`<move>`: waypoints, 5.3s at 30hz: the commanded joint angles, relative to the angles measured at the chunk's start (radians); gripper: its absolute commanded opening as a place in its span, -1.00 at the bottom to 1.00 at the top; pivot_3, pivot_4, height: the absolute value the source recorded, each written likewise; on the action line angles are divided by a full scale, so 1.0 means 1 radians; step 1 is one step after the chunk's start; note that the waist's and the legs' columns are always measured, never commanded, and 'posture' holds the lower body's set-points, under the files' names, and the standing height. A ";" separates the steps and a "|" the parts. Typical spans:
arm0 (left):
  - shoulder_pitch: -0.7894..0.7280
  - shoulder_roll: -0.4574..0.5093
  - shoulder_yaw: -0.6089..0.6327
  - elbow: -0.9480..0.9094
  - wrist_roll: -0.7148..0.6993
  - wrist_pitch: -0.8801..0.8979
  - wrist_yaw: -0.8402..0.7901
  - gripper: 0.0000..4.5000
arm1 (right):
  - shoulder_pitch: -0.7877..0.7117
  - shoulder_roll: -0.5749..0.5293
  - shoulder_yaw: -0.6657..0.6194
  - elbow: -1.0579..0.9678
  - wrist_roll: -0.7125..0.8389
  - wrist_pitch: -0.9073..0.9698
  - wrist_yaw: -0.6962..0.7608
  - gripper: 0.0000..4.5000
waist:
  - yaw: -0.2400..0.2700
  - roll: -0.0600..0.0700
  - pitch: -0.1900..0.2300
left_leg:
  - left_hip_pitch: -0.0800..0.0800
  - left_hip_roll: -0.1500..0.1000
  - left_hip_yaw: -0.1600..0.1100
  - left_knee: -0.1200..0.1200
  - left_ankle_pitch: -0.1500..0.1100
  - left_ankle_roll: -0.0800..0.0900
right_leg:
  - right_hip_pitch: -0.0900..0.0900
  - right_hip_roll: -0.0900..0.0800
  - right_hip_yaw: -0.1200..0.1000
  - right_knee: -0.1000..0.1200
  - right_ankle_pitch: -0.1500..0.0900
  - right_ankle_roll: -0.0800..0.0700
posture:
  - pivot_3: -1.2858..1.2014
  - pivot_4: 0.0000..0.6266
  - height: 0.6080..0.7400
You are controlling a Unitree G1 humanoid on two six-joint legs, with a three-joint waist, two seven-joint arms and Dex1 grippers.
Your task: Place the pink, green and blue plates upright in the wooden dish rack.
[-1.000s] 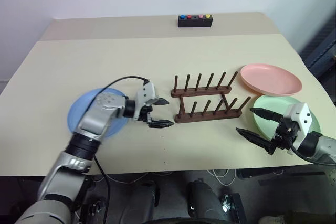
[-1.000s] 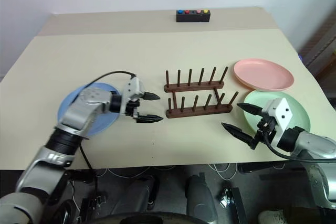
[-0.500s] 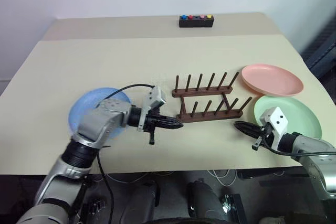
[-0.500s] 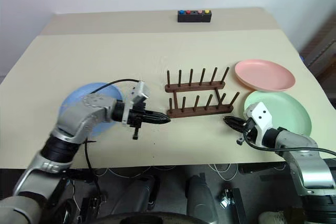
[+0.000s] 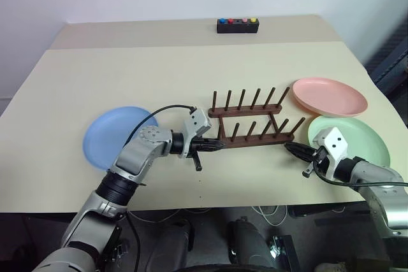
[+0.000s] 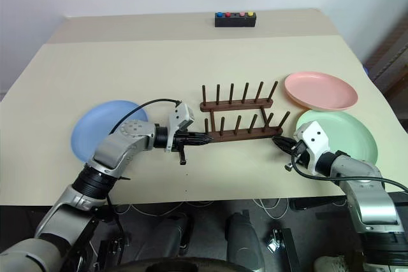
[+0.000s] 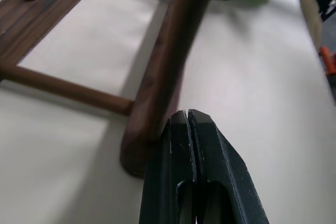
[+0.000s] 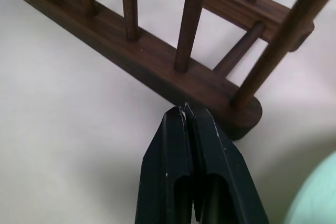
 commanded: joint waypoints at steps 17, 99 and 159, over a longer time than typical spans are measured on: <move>-0.052 -0.134 -0.021 0.189 0.221 -0.247 0.233 -1.00 | -0.075 0.021 0.034 0.060 -0.076 -0.095 -0.035 -0.98 | -0.001 0.000 0.000 | 0.001 0.000 0.000 0.001 0.000 0.000 | 0.001 0.000 0.000 0.001 0.000 0.000 | 0.03 -0.52 1.00; -0.313 -0.164 0.154 0.757 0.288 -0.611 0.186 -1.00 | -0.584 0.147 0.211 0.768 -0.366 -0.566 -0.190 -0.98 | -0.027 0.000 0.000 | 0.002 -0.001 0.000 0.000 0.005 -0.002 | 0.001 0.001 0.000 0.002 0.005 0.001 | 0.03 -0.52 1.00; -0.106 0.013 0.238 -0.068 -0.182 -0.110 -0.061 1.00 | -0.847 -0.211 0.246 0.929 -0.327 -0.041 0.234 -0.03 | -0.025 0.001 0.001 | -0.001 -0.001 0.004 -0.001 0.004 -0.001 | -0.002 0.000 0.002 -0.001 0.005 0.000 | 0.03 -0.52 1.00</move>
